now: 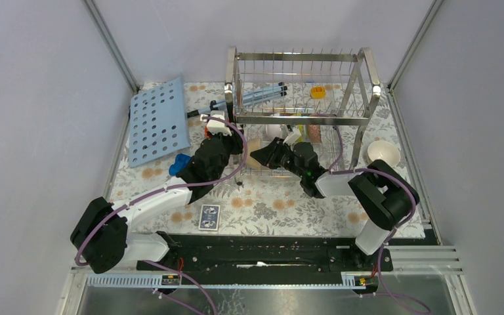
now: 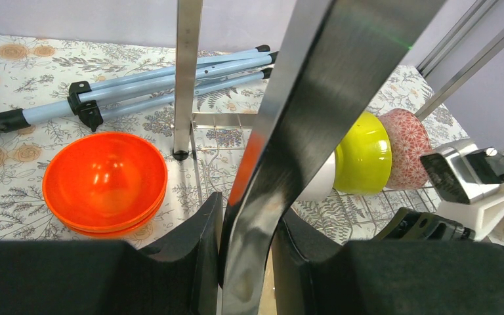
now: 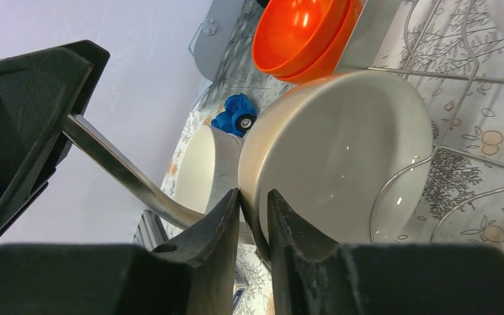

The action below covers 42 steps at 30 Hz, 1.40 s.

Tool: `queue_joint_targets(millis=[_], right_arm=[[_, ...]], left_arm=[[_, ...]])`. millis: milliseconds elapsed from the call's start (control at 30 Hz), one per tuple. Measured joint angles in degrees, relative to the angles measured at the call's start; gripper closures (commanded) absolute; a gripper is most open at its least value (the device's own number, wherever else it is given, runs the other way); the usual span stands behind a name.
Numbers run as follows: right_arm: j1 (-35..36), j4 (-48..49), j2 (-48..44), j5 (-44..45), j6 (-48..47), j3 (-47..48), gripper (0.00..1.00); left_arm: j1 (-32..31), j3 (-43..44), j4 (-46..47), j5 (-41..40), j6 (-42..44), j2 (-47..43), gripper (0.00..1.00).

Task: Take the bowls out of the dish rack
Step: Pick up the bowl from the dish rack.

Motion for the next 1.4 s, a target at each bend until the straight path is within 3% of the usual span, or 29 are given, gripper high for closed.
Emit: queue_joint_targets(millis=[367,1033,1133,1267,1400], right_arm=[[-1.70,6.29,3.82,-3.80,4.00,0.76,1.00],[-8.02,17.49,6.99,-11.43,18.51,-2.78,1.00],[-8.48,17.92,6.99,-11.34,20.52,-3.04,1.00],[-8.70,17.94,6.99,-11.23,22.25,-3.06,1.00],[-8.81,18.05,6.99,-11.21,23.39,-3.32,1.00]], left_arm=[[0.07,0.00,-0.02,0.07,0.00,0.00,0.95],[0.04,0.02,0.04,-0.07,0.00,0.09,0.95],[-0.09,0.02,0.02,0.07,-0.04,0.09,0.91],[-0.13,0.15,-0.22,0.11,-0.22,0.09,0.80],[-0.24,0.46,-0.90,0.24,-0.50,0.09,0.77]])
